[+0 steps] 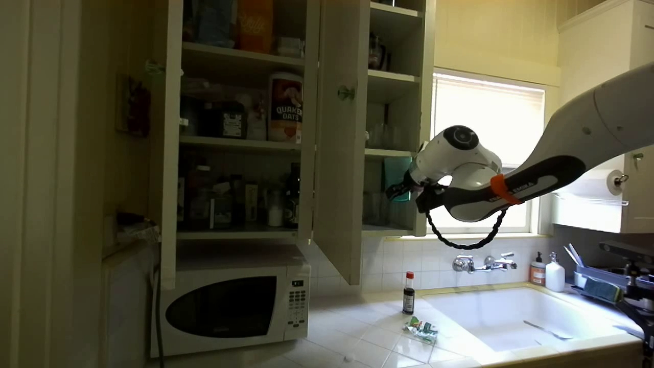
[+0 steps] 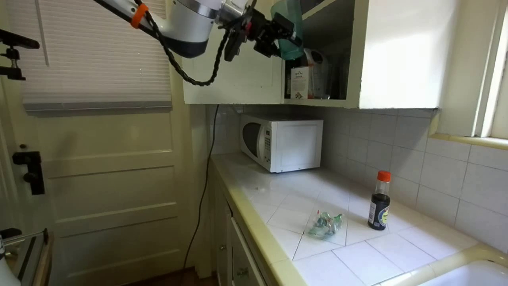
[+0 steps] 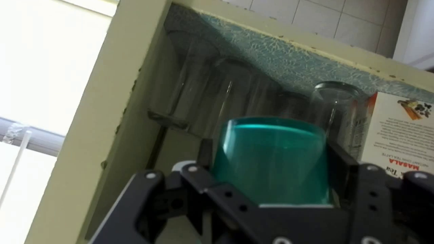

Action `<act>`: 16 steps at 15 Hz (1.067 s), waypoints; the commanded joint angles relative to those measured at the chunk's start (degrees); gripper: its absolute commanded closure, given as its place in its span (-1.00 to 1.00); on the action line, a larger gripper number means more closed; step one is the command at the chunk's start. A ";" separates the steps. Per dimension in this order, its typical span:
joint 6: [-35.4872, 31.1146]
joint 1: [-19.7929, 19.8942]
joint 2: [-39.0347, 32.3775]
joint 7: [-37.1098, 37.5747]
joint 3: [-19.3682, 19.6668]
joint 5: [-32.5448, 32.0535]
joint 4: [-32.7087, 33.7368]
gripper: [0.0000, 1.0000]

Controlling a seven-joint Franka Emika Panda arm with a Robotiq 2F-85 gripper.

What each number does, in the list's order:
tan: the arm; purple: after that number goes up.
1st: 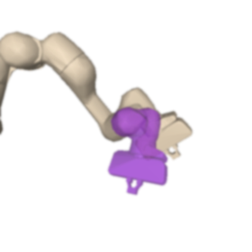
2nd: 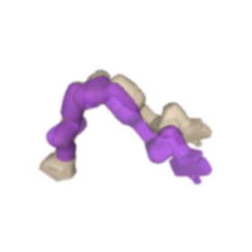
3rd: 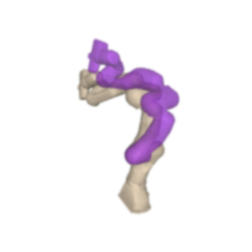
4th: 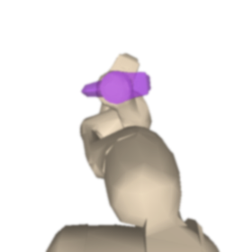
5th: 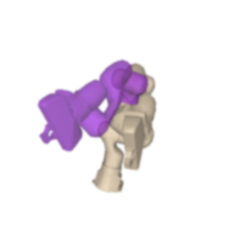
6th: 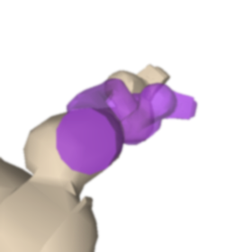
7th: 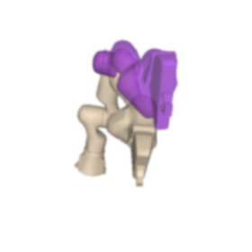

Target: Put the cup inside the cupboard

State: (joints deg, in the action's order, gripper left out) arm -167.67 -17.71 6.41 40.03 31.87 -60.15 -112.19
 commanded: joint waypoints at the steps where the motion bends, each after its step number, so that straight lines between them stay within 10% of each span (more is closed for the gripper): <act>1: 4.90 -0.97 8.31 -3.76 -1.56 1.35 -3.86 -0.08; 6: 7.03 -6.71 12.76 -19.11 1.64 17.37 -1.52 -0.08; 8: 10.98 -16.54 15.96 -28.25 7.17 23.30 -2.77 -0.08; 9: 4.28 2.26 10.10 -26.91 -6.04 27.19 -2.38 -0.58; 14: 6.92 -4.35 11.41 -32.33 -2.28 31.34 -2.93 -0.58; 15: 6.92 -4.39 11.41 -32.39 -2.18 31.35 -2.94 -0.08; 16: 10.04 -12.33 13.92 -26.34 4.41 23.05 -1.38 -0.08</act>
State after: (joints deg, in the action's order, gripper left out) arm -158.35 -31.04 20.31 12.29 36.64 -35.63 -114.46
